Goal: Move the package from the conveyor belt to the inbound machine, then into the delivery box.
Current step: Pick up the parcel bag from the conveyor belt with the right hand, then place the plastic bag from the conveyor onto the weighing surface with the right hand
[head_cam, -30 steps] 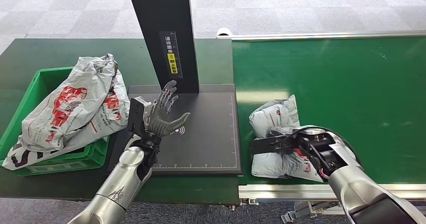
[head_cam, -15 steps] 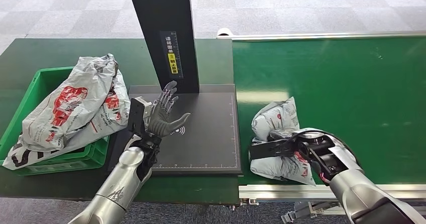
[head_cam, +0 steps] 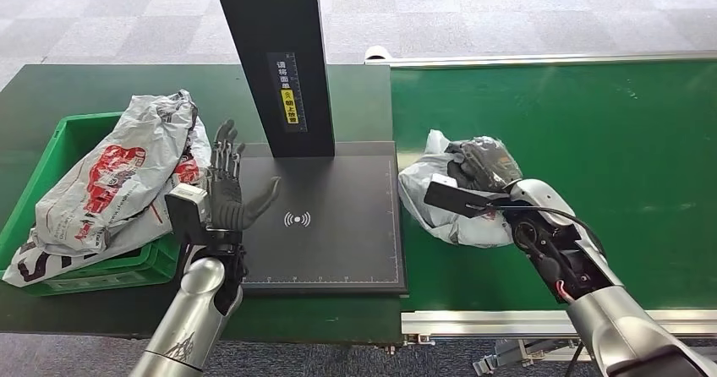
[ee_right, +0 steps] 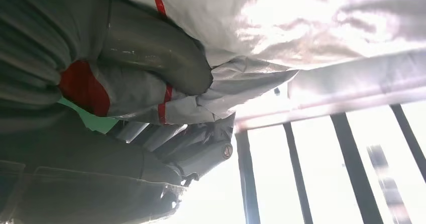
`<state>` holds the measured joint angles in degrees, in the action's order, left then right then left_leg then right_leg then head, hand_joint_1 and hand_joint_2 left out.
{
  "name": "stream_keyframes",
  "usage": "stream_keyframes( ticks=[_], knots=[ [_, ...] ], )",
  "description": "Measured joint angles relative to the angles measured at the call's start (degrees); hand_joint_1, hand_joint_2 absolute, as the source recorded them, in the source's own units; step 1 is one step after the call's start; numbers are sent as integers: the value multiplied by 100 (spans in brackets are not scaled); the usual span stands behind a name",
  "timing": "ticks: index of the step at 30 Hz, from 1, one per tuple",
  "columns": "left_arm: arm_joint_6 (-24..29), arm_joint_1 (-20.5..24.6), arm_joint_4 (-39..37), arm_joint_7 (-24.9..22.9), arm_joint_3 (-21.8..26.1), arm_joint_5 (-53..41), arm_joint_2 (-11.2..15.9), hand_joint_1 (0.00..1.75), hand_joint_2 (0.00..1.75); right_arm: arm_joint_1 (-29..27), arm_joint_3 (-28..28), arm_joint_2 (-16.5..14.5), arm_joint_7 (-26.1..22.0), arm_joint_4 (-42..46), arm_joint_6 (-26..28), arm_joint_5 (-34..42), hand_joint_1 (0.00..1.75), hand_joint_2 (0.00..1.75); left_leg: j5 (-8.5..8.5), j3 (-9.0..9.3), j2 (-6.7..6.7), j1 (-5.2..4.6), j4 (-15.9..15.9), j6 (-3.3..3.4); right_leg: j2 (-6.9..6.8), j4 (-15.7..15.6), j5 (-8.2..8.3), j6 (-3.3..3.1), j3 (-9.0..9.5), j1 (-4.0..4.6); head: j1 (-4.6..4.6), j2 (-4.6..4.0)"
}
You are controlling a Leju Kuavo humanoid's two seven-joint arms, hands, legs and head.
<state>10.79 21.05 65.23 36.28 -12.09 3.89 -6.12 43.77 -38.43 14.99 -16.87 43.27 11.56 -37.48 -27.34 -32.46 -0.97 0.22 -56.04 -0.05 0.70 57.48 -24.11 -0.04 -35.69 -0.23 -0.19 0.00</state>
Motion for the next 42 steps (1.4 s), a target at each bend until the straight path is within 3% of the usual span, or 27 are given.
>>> stream_keyframes(
  ticks=[3, 7, 10, 13, 19, 35, 42],
  knots=[
    [602, -70, 301, 327, 49, -59, -82, 0, 175, -247, 428, -28, -463, 553, 932, 7, 175, 175, 0, -4, 0, 0, 0, 0, -1, 0, 0, 0, 0, -1, 2, 0],
    [999, -225, 962, 382, 132, 13, -212, 0, 175, -595, 886, -141, -1217, 1163, 2258, -182, 175, 175, -1, -5, 1, -2, 0, 1, -2, 0, 0, 1, 0, -4, 1, 0],
    [1182, -293, 1396, 389, 159, -32, -296, 0, 175, -843, 1187, -292, -1717, 1558, 2720, -642, 175, 175, -2, -5, 1, -2, 1, 1, -1, -1, -1, 1, 0, -4, 2, 0],
    [1263, -305, 1682, 390, 174, -43, -362, 0, 175, -1013, 1380, -504, -1961, 1753, 2794, -1192, 175, 175, -3, -2, 5, -1, 2, 1, 3, -1, -1, 1, -1, -3, 0, 0],
    [1277, -300, 1929, 390, 187, -39, -473, 0, 175, -1069, 1260, -806, -1848, 1616, 2798, -2137, 175, 175, 1, 0, 6, 0, 2, -2, 3, 0, 0, 0, 0, -1, 0, 0],
    [1305, -298, 2057, 390, 205, -110, -531, 0, 175, -1007, 1031, -1021, -1846, 1242, 2800, -2544, 175, 175, -1, -2, 6, -1, 2, -1, 3, 0, 0, 1, 0, -3, 2, 0],
    [1518, -199, 2098, 390, -68, -280, -562, 0, 175, -621, 497, -1348, -1880, 130, 2800, -3607, 175, 175, 0, 2, 9, -1, 2, -1, 7, 1, 0, 0, 0, -2, 2, 0]
  ],
)
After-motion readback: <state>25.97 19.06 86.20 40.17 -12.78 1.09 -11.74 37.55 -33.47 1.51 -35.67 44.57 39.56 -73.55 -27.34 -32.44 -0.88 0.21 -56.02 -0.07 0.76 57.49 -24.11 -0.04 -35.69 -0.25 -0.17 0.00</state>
